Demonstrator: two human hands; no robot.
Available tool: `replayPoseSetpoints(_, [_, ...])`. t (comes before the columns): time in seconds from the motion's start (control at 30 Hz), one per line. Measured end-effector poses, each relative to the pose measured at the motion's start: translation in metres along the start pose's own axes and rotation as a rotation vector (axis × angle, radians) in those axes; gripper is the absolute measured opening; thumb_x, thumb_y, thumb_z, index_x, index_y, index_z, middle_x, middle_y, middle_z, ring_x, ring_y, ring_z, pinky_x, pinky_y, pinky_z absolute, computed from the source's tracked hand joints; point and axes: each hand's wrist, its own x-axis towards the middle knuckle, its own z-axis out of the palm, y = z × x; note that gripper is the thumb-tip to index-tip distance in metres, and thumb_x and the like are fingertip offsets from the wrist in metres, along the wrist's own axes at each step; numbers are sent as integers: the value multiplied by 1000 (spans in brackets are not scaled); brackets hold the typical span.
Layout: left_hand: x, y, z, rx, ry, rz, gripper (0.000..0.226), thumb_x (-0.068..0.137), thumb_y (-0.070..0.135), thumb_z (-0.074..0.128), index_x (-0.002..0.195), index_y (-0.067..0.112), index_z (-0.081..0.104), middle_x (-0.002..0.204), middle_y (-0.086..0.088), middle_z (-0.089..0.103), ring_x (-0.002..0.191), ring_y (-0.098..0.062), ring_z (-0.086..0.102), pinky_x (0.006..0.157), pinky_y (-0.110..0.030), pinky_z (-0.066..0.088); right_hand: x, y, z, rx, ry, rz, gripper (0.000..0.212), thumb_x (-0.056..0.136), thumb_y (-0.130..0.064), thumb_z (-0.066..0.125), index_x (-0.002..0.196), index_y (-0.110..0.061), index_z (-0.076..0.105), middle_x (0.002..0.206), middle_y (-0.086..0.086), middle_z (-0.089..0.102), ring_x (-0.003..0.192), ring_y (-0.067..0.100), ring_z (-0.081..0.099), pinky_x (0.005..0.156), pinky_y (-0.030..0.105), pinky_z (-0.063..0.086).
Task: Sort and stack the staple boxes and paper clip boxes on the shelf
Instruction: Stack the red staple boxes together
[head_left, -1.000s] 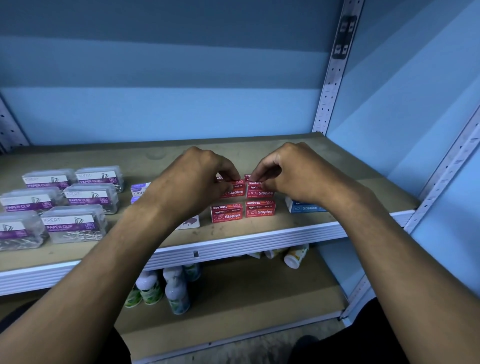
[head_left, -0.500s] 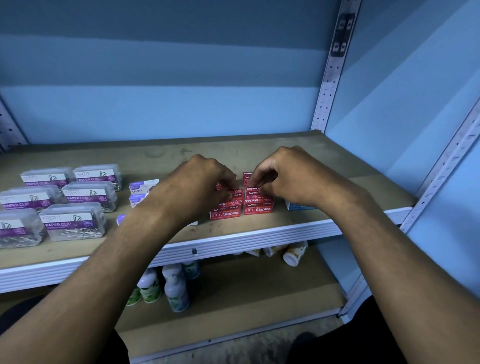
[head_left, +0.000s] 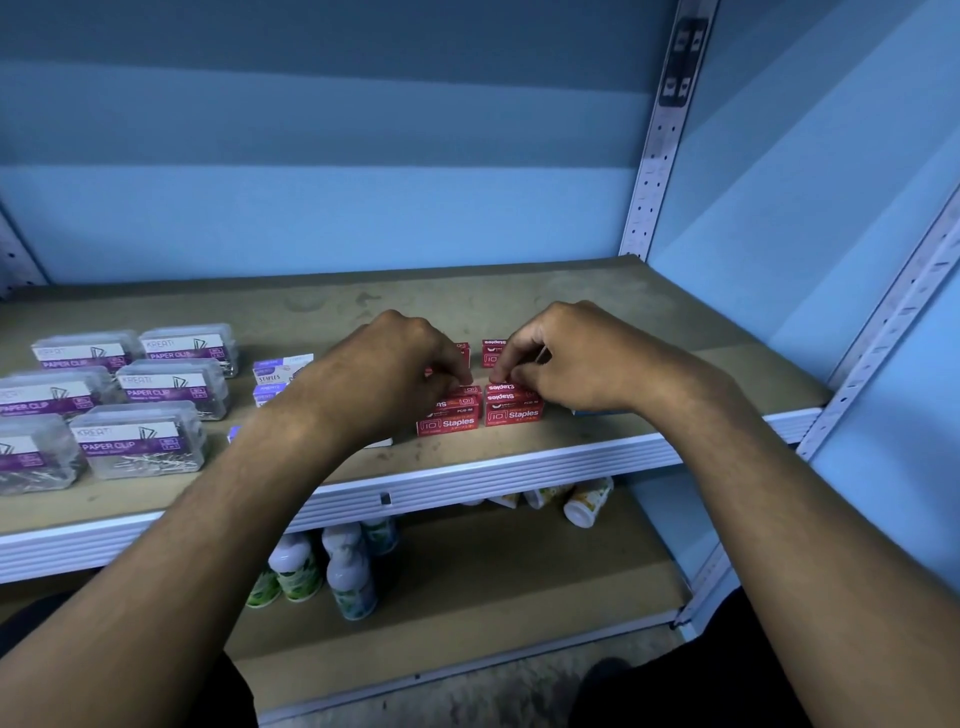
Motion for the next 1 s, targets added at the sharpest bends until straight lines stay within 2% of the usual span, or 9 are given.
replayPoseSetpoints(0.07, [0, 0, 1, -5, 20, 3, 20, 91, 32, 63, 107, 32, 74, 107, 11, 73, 92, -7, 63, 84, -30, 54, -2, -2, -1, 14, -33, 9, 18, 89, -25, 70, 104, -31, 77, 104, -15, 71, 93, 1, 65, 79, 17, 52])
replayPoseSetpoints(0.17, [-2, 1, -1, -28, 2, 6, 30, 85, 42, 68, 112, 31, 72, 111, 13, 71, 86, -1, 59, 84, -29, 54, -2, -3, 1, -37, -72, 11, 30, 80, -29, 80, 110, -31, 75, 104, -16, 70, 94, 1, 64, 84, 22, 53])
replayPoseSetpoints(0.27, [-3, 3, -2, -10, -42, 18, 38, 79, 37, 76, 116, 30, 71, 113, 13, 70, 87, 0, 57, 86, -27, 53, 0, -3, 3, -53, -72, 29, 33, 77, -27, 85, 108, -31, 75, 103, -16, 68, 93, 3, 63, 79, 22, 49])
replayPoseSetpoints(0.4, [-2, 3, -2, -1, -49, 34, 28, 80, 29, 77, 108, 30, 74, 105, 13, 72, 83, 0, 58, 82, -26, 53, 0, -4, 3, -68, -65, 37, 32, 76, -26, 86, 106, -30, 76, 100, -15, 69, 93, 4, 64, 84, 25, 52])
replayPoseSetpoints(0.63, [2, 2, 1, -38, -28, 33, 29, 75, 31, 81, 104, 28, 75, 100, 13, 73, 79, 2, 56, 83, -25, 52, 0, -5, 4, -79, -74, 37, 35, 78, -25, 85, 111, -29, 75, 105, -13, 69, 94, 4, 63, 77, 21, 48])
replayPoseSetpoints(0.83, [5, 1, 4, -52, -26, 32, 25, 74, 32, 82, 98, 27, 75, 93, 14, 73, 72, 6, 55, 73, -16, 46, 0, -8, 5, -93, -71, 32, 36, 79, -24, 84, 113, -27, 75, 109, -10, 69, 95, 7, 62, 80, 22, 49])
replayPoseSetpoints(1.0, [7, -3, 3, -85, -38, 26, 28, 70, 39, 83, 94, 26, 77, 88, 14, 73, 78, 6, 60, 80, -27, 54, 0, -10, 6, -94, -61, 40, 36, 78, -23, 84, 112, -28, 75, 108, -10, 69, 96, 7, 62, 81, 23, 49])
